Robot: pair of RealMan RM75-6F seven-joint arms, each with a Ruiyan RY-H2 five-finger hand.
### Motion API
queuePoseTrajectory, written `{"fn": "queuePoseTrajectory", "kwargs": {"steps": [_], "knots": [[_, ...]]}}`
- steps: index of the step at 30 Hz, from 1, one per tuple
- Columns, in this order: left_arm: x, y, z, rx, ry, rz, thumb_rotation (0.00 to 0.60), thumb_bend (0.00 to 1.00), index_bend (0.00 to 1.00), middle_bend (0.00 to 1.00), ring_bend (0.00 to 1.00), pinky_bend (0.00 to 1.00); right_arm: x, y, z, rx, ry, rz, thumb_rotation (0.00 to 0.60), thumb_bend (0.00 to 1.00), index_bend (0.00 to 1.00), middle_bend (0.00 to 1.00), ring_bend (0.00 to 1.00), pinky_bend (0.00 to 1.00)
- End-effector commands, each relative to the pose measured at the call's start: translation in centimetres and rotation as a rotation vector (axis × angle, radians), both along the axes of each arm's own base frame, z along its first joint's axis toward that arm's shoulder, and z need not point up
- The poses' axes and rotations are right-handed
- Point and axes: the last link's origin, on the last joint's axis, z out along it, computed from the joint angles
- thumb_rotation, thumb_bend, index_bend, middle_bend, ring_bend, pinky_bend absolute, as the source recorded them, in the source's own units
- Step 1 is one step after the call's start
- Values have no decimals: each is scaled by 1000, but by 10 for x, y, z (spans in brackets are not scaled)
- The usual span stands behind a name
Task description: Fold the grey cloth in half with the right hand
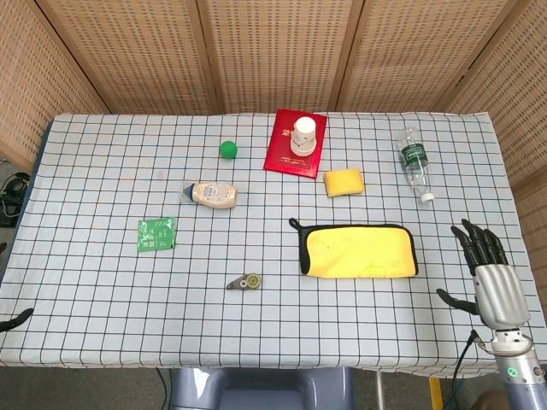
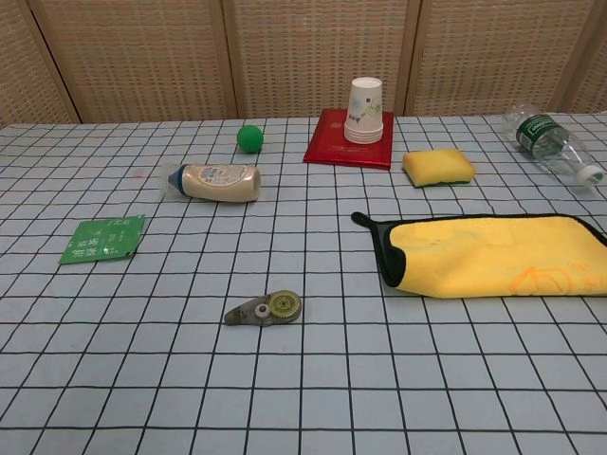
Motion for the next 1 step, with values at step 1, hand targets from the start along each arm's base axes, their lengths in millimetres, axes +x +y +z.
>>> {"fn": "queuePoseTrajectory", "kwargs": {"steps": [1], "knots": [[0,0,0,2,2,0,600,0,0,0,0,0,-5,4,1,-23,22,-22,600,0,28,0,0,0]]}}
